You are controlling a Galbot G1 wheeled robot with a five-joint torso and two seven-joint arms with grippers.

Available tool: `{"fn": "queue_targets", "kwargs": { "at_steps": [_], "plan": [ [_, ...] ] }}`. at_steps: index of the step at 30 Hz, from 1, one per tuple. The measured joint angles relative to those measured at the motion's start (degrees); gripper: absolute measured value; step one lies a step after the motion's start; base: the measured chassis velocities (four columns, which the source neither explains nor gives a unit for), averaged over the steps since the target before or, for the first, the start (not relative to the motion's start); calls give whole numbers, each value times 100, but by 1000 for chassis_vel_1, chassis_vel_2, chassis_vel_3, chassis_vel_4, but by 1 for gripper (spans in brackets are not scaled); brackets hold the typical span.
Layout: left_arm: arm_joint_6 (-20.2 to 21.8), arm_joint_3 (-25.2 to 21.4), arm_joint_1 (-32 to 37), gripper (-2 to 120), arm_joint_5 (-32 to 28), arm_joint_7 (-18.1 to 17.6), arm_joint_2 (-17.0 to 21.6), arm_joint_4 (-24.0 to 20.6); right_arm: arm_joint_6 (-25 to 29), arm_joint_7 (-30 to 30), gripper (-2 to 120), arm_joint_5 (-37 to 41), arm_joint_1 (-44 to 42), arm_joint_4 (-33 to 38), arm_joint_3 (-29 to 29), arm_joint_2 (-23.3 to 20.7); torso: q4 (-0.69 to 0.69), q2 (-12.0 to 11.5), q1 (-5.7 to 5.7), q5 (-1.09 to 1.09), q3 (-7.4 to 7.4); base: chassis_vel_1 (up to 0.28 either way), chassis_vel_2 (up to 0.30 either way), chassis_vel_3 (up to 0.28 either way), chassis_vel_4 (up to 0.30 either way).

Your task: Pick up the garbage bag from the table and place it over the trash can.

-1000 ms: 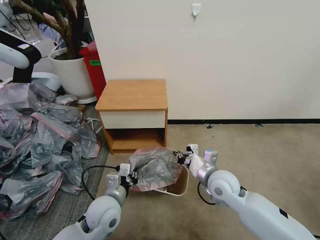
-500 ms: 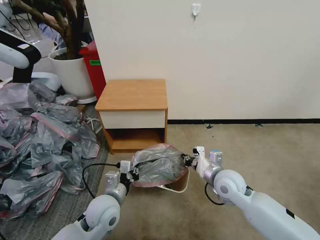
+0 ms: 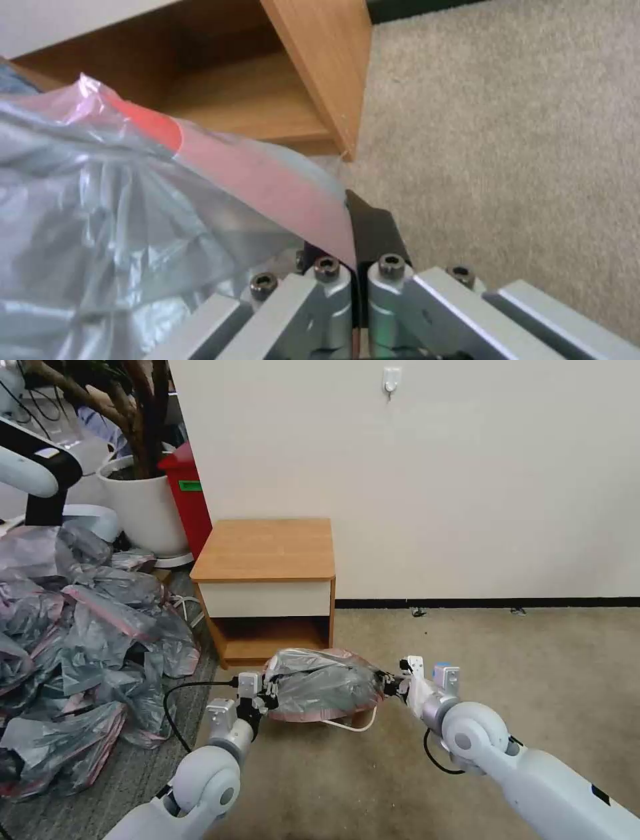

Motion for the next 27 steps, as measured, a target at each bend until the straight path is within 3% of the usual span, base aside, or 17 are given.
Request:
{"fn": "queue_targets", "kwargs": {
  "at_steps": [11, 21, 27],
  "plan": [
    [-244, -15, -32, 9, -8, 126, -82, 87, -212, -2, 2, 126, -177, 67, 180, -10, 0, 0, 0, -1, 0, 0, 0, 0, 0],
    [-614, -26, 5, 9, 92, 651, 21, 142, -439, 30, 37, 144, -71, -124, 201, -74, 0, 0, 0, 0, 0, 0, 0, 0, 0],
    [-769, -50, 41, 9, 225, 785, 22, 228, -465, 37, 59, 114, -55, -237, 254, -141, 0, 0, 0, -1, 0, 0, 0, 0, 0]
  ]
}}
